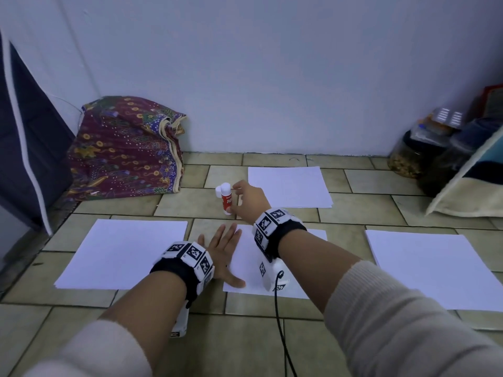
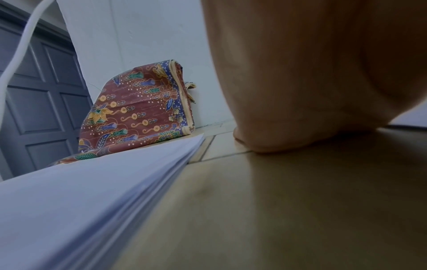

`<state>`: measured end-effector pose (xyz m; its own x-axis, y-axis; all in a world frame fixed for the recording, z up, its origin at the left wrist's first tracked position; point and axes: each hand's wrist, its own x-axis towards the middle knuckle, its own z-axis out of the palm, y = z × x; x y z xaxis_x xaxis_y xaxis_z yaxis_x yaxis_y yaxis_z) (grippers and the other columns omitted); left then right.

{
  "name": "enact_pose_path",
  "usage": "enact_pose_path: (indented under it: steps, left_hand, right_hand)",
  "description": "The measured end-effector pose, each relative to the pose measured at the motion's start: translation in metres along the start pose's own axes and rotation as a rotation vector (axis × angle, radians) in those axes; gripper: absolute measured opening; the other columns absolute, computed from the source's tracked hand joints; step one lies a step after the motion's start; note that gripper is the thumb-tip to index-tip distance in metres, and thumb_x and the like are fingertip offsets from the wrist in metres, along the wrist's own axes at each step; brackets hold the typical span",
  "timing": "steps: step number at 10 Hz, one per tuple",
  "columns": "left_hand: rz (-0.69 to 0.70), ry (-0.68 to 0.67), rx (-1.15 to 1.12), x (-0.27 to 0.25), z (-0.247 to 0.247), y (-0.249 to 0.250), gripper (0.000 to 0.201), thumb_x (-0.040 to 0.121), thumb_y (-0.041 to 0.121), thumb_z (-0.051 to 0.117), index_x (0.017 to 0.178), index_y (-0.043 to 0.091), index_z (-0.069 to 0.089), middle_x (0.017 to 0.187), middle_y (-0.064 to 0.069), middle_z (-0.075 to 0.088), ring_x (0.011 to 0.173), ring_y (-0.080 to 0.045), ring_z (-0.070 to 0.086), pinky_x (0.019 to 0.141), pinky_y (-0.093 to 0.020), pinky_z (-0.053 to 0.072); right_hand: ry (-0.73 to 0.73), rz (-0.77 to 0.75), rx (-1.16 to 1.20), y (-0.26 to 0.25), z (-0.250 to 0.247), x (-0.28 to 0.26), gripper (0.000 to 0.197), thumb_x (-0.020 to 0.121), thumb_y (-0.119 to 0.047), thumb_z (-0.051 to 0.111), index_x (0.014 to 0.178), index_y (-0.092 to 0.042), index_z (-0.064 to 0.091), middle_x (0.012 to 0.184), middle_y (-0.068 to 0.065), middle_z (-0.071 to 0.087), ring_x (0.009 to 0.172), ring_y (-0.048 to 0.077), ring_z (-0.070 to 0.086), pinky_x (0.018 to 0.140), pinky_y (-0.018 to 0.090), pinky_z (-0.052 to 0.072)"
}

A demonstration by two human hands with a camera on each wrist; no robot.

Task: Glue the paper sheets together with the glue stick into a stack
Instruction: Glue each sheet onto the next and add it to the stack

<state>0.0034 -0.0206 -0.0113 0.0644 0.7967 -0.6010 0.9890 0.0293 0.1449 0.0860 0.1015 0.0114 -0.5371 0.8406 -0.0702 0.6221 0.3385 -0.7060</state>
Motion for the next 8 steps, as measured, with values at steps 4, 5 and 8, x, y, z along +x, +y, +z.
enact_pose_path:
  steps: [4, 5, 8]
  left_hand:
    - [-0.067, -0.010, -0.017, 0.001, 0.000, 0.001, 0.145, 0.054, 0.091, 0.051, 0.146, 0.013, -0.030, 0.152, 0.002, -0.037, 0.142, -0.020, -0.031, 0.112, -0.060, -0.010]
    - [-0.073, 0.000, -0.024, 0.001, 0.001, 0.003, 0.145, 0.047, 0.089, 0.047, 0.146, 0.014, -0.029, 0.153, 0.002, -0.037, 0.142, -0.019, -0.031, 0.112, -0.059, -0.010]
    - [-0.089, 0.029, -0.035, -0.002, 0.002, 0.006, 0.140, 0.054, 0.083, 0.052, 0.147, 0.015, -0.027, 0.153, 0.004, -0.035, 0.143, -0.019, -0.029, 0.114, -0.059, -0.008]
  right_hand:
    - [0.075, 0.117, -0.085, 0.078, -0.077, -0.069, 0.041, 0.088, -0.030, 0.067, 0.123, -0.013, 0.056, 0.128, 0.000, 0.058, 0.118, 0.017, 0.053, 0.089, 0.020, 0.037]
    - [0.041, 0.223, -0.172, 0.102, -0.104, -0.092, 0.050, 0.086, -0.034, 0.069, 0.129, -0.017, 0.051, 0.132, 0.002, 0.055, 0.118, 0.019, 0.051, 0.086, 0.023, 0.037]
    - [-0.327, 0.546, -0.579, 0.167, -0.176, -0.170, 0.137, 0.062, -0.045, 0.085, 0.150, -0.009, -0.013, 0.158, 0.011, -0.014, 0.146, 0.027, -0.015, 0.118, 0.044, 0.015]
